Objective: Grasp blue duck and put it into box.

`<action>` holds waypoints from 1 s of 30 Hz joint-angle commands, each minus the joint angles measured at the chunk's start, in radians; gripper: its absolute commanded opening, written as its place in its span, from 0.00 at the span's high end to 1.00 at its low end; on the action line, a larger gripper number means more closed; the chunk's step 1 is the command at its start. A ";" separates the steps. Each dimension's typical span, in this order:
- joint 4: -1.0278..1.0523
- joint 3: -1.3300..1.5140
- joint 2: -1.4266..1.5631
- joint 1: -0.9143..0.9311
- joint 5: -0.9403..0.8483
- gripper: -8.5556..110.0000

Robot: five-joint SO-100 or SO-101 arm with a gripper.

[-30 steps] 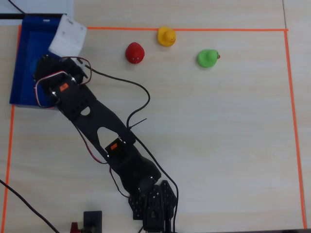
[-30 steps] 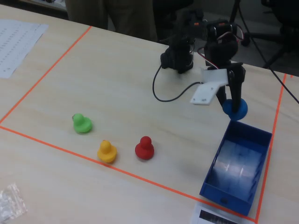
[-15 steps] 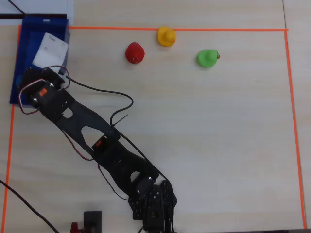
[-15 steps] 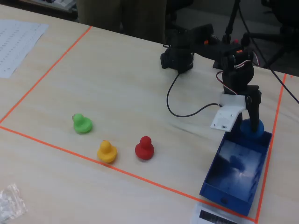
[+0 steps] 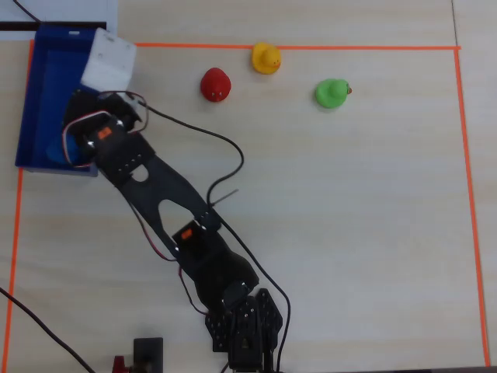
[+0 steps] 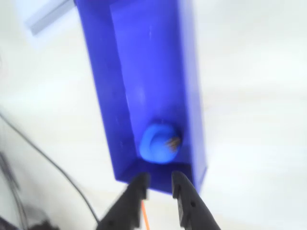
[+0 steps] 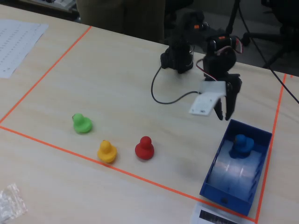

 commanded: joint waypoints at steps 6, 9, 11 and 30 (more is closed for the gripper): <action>-0.413 1.230 0.974 0.164 -0.225 0.93; -0.492 1.549 1.218 0.232 -0.333 0.93; -0.528 1.727 1.365 0.285 -0.391 0.93; -0.109 2.279 2.105 0.505 -0.646 0.93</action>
